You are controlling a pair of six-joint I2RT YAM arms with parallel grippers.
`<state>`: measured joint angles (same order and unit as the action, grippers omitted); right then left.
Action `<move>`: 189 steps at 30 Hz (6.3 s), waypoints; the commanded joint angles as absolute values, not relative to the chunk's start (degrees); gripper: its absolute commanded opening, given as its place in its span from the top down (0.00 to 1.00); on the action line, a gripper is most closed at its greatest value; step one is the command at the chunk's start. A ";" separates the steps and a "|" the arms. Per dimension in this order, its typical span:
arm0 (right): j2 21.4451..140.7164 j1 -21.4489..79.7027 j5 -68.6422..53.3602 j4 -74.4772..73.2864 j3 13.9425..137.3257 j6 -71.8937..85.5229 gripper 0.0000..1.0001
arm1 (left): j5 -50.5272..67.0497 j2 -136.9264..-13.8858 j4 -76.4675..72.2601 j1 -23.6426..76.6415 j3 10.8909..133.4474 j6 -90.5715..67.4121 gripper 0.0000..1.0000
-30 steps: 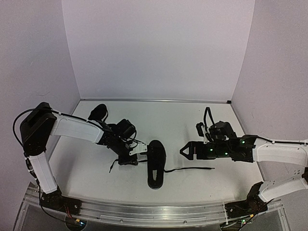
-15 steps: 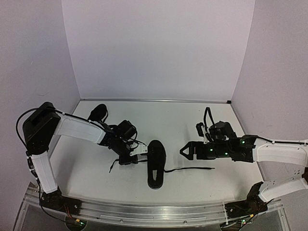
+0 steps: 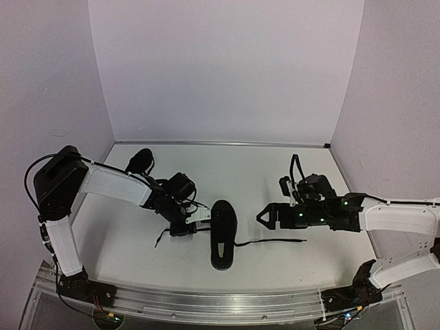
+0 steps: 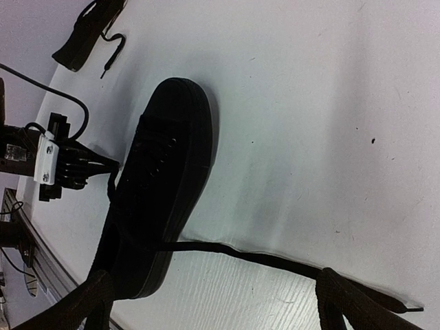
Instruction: Tie the shoes
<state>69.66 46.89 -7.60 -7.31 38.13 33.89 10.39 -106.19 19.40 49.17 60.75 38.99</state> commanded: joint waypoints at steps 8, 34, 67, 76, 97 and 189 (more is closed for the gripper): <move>73.06 46.67 -10.11 -6.42 42.91 33.54 0.12 | 16.05 -96.94 12.45 49.17 59.45 31.47 1.00; 87.38 46.77 -29.62 15.74 48.00 40.88 0.50 | 22.58 -93.06 -2.73 51.75 57.21 21.97 1.00; 98.24 48.97 -32.61 24.67 52.19 44.15 0.85 | 21.69 -92.26 -4.06 51.94 55.64 21.12 1.00; 95.77 48.98 -31.10 24.79 50.86 43.34 1.00 | 19.30 -92.03 -2.33 51.85 55.48 20.37 0.87; 90.79 48.98 -27.59 18.52 50.19 40.64 1.00 | 19.29 -92.26 -6.58 51.85 54.60 19.12 0.44; 84.59 44.34 4.05 -26.90 46.21 62.63 0.23 | 22.64 -101.28 -15.15 53.79 56.07 17.99 1.00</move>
